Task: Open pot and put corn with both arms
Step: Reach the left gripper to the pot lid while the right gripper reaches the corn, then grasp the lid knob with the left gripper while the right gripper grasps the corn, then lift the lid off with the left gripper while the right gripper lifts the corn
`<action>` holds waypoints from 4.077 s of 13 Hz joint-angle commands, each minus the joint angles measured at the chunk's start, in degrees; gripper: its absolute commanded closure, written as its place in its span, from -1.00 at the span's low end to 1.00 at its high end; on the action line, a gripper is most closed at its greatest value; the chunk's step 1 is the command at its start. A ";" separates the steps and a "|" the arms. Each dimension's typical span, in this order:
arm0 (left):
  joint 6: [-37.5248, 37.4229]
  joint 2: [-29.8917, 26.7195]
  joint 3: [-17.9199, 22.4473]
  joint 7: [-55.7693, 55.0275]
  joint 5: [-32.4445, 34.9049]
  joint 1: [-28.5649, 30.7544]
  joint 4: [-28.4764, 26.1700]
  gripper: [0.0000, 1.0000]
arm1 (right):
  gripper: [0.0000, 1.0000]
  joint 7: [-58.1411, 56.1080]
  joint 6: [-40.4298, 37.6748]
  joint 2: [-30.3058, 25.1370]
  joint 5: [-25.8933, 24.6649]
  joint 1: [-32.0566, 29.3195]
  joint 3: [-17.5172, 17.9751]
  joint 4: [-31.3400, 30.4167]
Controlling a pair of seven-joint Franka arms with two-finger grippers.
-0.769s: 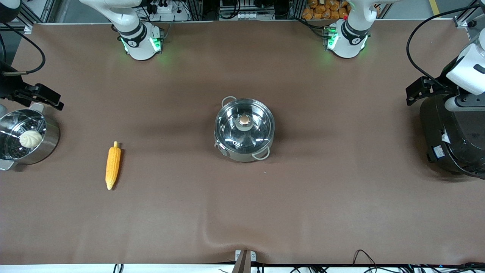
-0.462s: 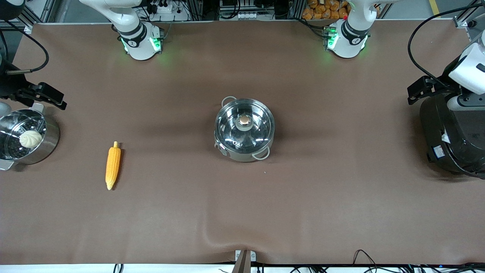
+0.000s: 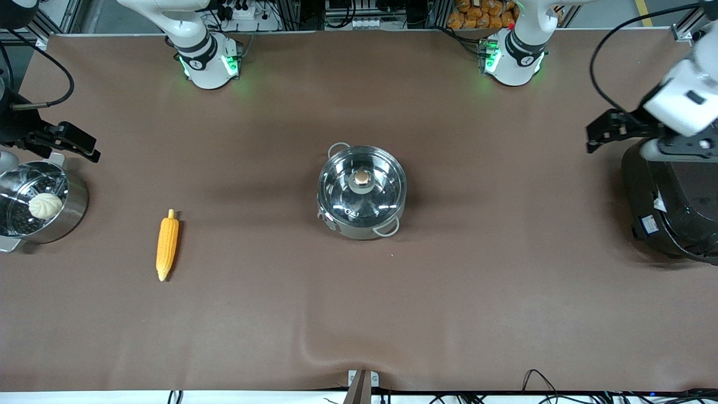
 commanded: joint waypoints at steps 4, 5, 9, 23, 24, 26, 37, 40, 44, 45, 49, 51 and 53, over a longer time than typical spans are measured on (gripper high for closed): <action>1.57 7.40 -1.70 -8.11 -1.02 -7.90 2.58 -1.00 | -1.00 0.16 0.85 0.49 0.84 -0.52 -0.11 -1.15; 3.32 8.90 -1.71 -9.26 -0.93 -9.22 2.59 -1.00 | -1.00 -0.02 2.16 0.76 0.76 -0.53 -0.11 -1.94; 10.61 15.92 -1.62 -18.92 -0.58 -18.08 3.38 -1.00 | -1.00 -2.29 8.66 3.65 0.15 -1.31 -0.11 -6.07; 21.87 32.64 0.40 -46.27 0.03 -36.47 9.71 -0.88 | -1.00 -6.00 41.11 19.90 -3.81 -1.93 -0.46 -23.13; 22.67 32.73 0.58 -47.06 0.04 -36.65 9.71 -0.87 | -1.00 -6.08 41.72 20.79 -4.34 -1.93 -0.46 -23.13; 24.24 33.60 0.58 -47.33 0.47 -36.74 9.71 -0.86 | -1.00 -6.08 44.26 23.42 -5.83 -2.11 -0.46 -23.13; 25.66 34.49 0.58 -48.21 2.58 -38.50 8.83 -0.46 | -1.00 -10.22 53.24 31.60 -5.92 -4.21 -0.73 -23.04; 25.66 34.58 0.49 -48.21 3.64 -38.50 8.83 -0.22 | -0.15 -10.30 52.72 31.52 -5.92 -4.31 -0.73 -23.04; 25.14 34.40 0.32 -52.50 3.55 -38.59 8.57 0.74 | 1.00 -9.51 47.89 30.56 -5.84 -4.04 -0.73 -22.17; 25.14 34.40 0.23 -53.65 3.55 -38.76 8.57 0.93 | 1.00 -9.51 47.01 30.29 -5.75 -3.95 -0.64 -21.47; 23.47 32.04 0.31 -54.62 3.11 -38.41 8.57 1.00 | 1.00 -7.94 36.75 27.66 -4.87 -2.82 -0.20 -14.81; 21.46 28.79 0.75 -54.45 3.29 -37.45 8.74 1.00 | 1.00 -2.17 30.51 24.77 -4.87 -0.02 0.41 -11.80; 18.65 25.45 0.76 -53.40 3.55 -34.65 8.57 1.00 | 1.00 6.79 26.98 20.81 -4.87 3.93 1.56 -11.53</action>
